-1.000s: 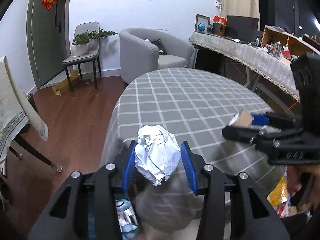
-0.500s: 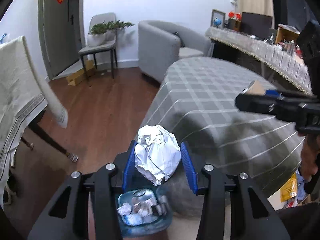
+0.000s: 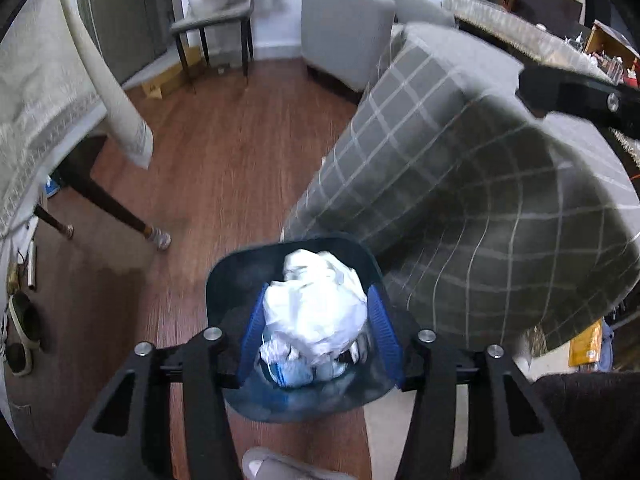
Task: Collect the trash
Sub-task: 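Lower the tape roll into the teal bin and open the right gripper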
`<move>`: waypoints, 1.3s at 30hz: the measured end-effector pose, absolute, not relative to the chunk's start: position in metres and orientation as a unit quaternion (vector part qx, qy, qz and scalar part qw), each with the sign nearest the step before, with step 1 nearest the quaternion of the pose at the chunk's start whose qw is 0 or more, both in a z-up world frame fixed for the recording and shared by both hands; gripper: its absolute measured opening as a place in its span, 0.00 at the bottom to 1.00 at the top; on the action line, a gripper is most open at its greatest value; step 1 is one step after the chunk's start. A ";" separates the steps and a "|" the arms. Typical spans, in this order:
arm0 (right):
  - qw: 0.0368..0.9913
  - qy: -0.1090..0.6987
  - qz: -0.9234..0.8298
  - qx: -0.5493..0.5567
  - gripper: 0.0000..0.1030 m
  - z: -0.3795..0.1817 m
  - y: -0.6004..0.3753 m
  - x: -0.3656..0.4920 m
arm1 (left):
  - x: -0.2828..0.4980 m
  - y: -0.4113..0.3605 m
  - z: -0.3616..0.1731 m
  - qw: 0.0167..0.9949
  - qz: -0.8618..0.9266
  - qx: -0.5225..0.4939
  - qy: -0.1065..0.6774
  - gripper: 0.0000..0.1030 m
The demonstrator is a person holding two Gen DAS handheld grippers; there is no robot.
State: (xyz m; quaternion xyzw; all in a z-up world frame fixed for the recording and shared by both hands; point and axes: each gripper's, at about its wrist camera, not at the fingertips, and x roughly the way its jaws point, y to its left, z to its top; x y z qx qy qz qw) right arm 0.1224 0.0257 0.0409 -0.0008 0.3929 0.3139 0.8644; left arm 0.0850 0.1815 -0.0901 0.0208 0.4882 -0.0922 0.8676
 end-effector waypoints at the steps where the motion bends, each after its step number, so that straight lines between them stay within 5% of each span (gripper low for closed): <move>1: 0.863 0.395 0.315 -0.003 0.60 0.038 0.031 0.123 | 0.085 0.184 -0.092 0.866 -0.093 0.021 0.491 0.57; 19: 0.833 0.434 0.339 -0.045 0.60 0.002 0.086 0.120 | 0.072 0.236 -0.049 0.907 -0.054 -0.031 0.416 0.61; 29: 0.812 0.467 0.341 -0.086 0.60 -0.033 0.112 0.114 | 0.065 0.247 -0.027 0.923 -0.040 -0.040 0.381 0.44; 39: 0.789 0.494 0.340 -0.129 0.68 -0.065 0.125 0.106 | 0.061 0.248 -0.004 0.932 -0.040 -0.055 0.355 0.54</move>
